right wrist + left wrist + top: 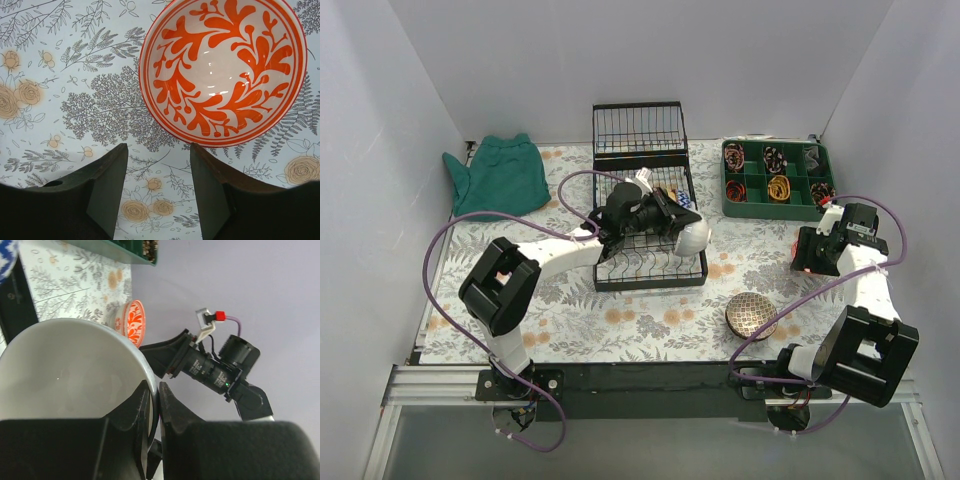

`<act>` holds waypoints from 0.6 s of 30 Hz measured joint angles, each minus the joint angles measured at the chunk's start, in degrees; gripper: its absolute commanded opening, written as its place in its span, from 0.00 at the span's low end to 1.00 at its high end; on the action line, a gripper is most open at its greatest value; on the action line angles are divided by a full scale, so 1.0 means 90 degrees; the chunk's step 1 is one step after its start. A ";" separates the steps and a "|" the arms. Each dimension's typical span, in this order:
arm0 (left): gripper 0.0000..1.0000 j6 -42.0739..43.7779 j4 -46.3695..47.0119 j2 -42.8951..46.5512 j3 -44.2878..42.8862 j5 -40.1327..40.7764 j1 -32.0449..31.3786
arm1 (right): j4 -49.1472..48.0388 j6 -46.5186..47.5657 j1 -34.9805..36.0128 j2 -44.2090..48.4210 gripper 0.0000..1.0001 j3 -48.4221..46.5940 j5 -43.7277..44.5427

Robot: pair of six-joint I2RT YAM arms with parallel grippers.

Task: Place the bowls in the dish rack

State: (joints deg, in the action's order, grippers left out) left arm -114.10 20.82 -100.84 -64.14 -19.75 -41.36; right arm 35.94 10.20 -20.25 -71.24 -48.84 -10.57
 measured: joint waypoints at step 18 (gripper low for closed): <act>0.00 -0.0036 0.2047 -0.0019 0.0964 -0.0287 -0.0107 | -0.0034 0.0063 0.0000 -0.0151 0.61 0.0083 -0.0002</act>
State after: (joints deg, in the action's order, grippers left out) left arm -114.43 39.24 -101.01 -55.46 -22.33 -42.33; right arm 35.64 10.76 -20.25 -72.60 -48.10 -10.59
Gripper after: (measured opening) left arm 0.086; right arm 0.609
